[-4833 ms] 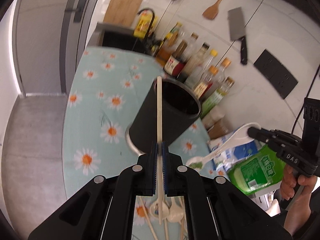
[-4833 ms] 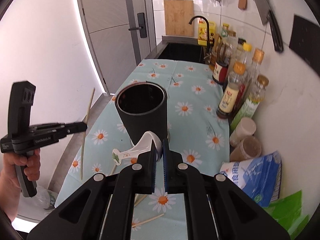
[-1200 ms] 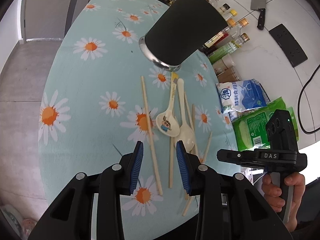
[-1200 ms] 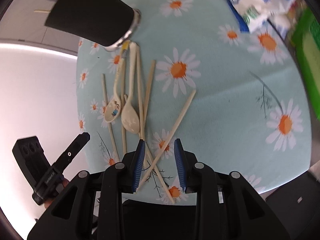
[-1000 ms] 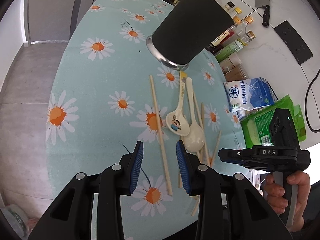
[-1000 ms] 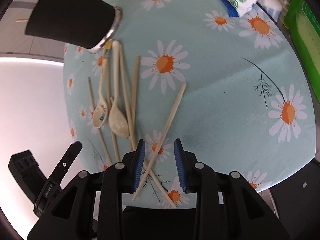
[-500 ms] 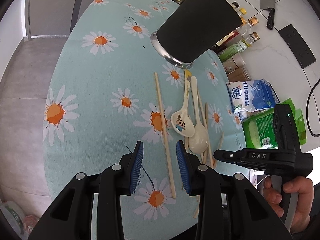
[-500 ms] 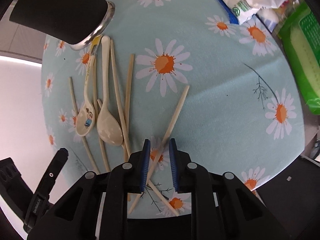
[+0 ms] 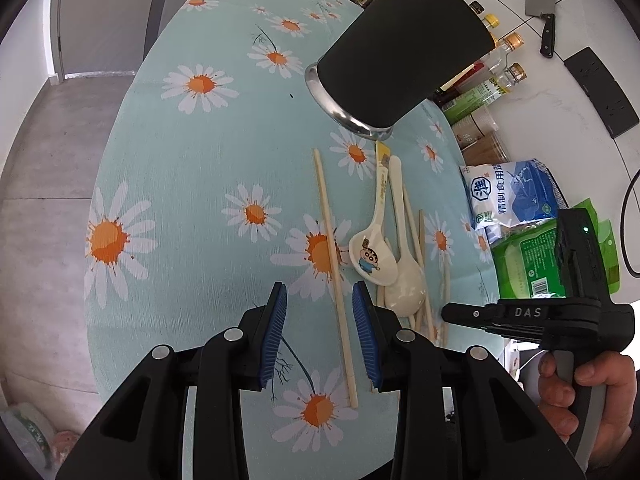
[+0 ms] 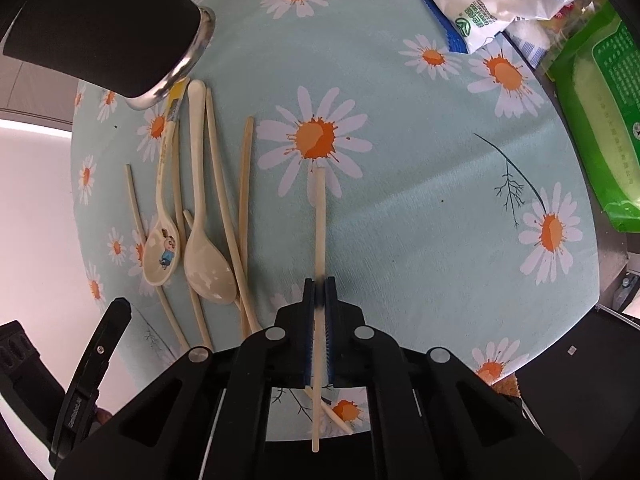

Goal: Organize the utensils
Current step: 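Close the left gripper on a wooden chopstick beside the spoons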

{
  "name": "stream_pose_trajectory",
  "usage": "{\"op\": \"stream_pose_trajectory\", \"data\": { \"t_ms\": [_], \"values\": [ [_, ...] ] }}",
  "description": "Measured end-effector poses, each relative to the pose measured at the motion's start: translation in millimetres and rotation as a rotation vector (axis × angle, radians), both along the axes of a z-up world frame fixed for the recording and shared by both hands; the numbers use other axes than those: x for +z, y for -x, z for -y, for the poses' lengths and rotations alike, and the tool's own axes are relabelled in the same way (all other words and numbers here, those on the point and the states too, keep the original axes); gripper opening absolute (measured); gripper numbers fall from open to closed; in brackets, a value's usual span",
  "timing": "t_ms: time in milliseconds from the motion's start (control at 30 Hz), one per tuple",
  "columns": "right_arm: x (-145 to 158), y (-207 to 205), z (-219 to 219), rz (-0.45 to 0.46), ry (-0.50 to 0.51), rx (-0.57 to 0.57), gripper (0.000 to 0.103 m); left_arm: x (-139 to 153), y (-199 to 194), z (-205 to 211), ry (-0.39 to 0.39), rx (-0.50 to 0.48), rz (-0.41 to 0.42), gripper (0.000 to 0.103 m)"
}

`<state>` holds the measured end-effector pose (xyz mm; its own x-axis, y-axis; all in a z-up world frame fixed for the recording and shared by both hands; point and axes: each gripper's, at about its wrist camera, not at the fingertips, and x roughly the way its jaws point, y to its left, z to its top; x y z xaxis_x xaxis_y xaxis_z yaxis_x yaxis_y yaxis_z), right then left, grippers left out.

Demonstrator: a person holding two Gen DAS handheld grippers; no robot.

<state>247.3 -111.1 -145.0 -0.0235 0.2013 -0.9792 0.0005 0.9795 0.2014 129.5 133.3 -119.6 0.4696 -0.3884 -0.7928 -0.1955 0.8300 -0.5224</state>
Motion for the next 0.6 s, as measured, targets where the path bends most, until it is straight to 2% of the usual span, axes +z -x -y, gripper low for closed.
{"op": "stream_pose_trajectory", "data": {
  "t_ms": [100, 300, 500, 567, 600],
  "values": [
    [3.0, -4.5, 13.4, -0.005, -0.044, 0.003, 0.006, 0.4, -7.4, 2.1, -0.033, 0.006, -0.019, 0.033],
    [21.2, -18.9, 41.0, 0.041, -0.115, 0.004, 0.006, 3.3, -26.9, 6.9, -0.040, 0.011, -0.044, 0.031],
    [36.5, -28.1, 59.6, 0.075, -0.206, 0.023, 0.006, 7.1, -60.9, 20.6, -0.139, -0.026, -0.097, 0.031],
    [38.7, -29.5, 62.4, 0.072, -0.236, 0.037, 0.006, 5.7, -70.2, 24.9, -0.182, -0.036, -0.126, 0.023],
    [38.8, -31.6, 65.7, 0.071, -0.248, 0.040, 0.006, 4.3, -74.0, 27.4, -0.208, -0.039, -0.143, 0.023]
  ]
}}
